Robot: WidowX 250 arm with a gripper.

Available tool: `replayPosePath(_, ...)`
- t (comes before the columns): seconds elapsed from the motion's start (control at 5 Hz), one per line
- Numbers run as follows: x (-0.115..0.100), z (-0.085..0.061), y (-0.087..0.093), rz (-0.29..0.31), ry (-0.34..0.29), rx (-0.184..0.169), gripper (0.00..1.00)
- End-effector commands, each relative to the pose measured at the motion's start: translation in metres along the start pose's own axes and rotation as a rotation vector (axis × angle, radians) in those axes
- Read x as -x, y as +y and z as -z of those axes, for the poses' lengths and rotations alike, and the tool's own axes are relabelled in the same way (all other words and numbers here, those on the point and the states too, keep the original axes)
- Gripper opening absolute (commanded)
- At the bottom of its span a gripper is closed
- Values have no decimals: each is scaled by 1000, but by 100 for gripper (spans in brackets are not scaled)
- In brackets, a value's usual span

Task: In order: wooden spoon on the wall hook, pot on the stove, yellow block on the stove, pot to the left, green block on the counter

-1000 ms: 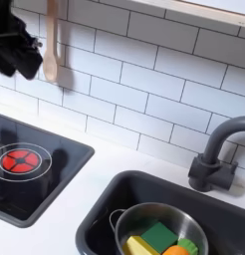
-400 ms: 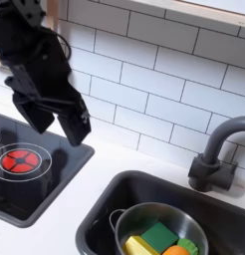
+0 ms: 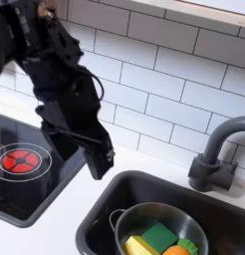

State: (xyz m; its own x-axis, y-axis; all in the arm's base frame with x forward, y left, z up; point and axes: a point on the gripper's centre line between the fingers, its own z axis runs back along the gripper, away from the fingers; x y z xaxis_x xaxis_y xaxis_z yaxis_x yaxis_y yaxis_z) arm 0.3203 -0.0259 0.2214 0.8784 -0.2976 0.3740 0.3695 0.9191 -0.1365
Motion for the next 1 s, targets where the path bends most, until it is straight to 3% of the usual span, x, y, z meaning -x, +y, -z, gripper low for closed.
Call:
replayPosePath(0.0, 0, 14, -18, 66, 29, -9, 100)
replayPosePath(0.6, -2, 42, -31, 101, 128, -27, 100)
replayPosePath(0.8, 2, 57, -34, 92, 211, -27, 100)
